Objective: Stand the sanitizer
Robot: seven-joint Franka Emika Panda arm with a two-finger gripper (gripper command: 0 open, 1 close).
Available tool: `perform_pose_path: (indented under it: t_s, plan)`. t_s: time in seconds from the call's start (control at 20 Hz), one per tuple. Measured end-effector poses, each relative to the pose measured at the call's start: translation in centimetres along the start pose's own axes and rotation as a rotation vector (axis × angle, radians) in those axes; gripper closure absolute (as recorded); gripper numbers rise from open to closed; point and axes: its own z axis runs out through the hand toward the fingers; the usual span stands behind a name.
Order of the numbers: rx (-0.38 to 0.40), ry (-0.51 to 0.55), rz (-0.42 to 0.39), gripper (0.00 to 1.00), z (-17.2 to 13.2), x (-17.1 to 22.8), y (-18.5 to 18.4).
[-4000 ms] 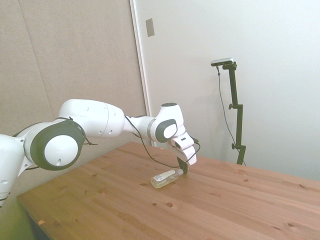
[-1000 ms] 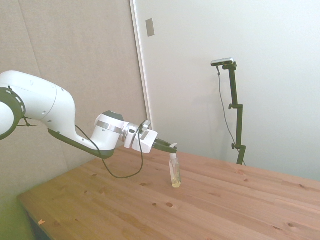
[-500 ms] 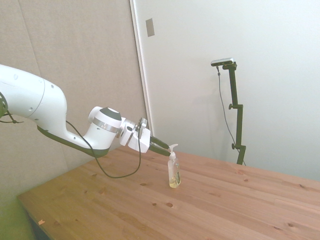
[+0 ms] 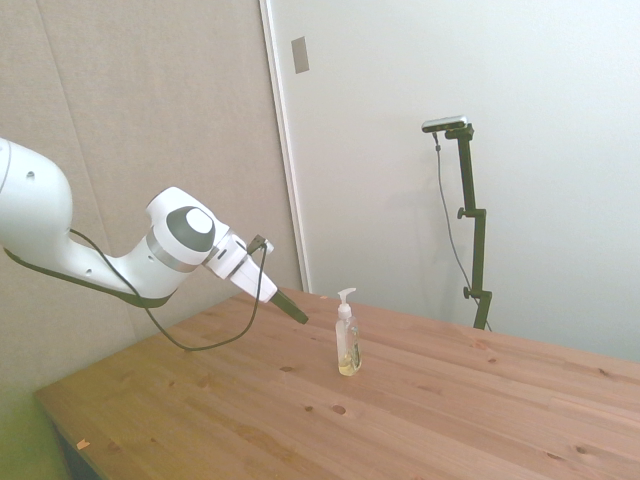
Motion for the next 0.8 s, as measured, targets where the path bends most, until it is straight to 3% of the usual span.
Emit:
perform_pose_path:
  t_s: [0.55,0.8]
  plan:
    - [-0.071,-0.302,-0.396,0.0,-1.7,6.0,4.8]
    - [-0.054,-0.398,-0.496,0.0,-2.3,7.0,6.2]
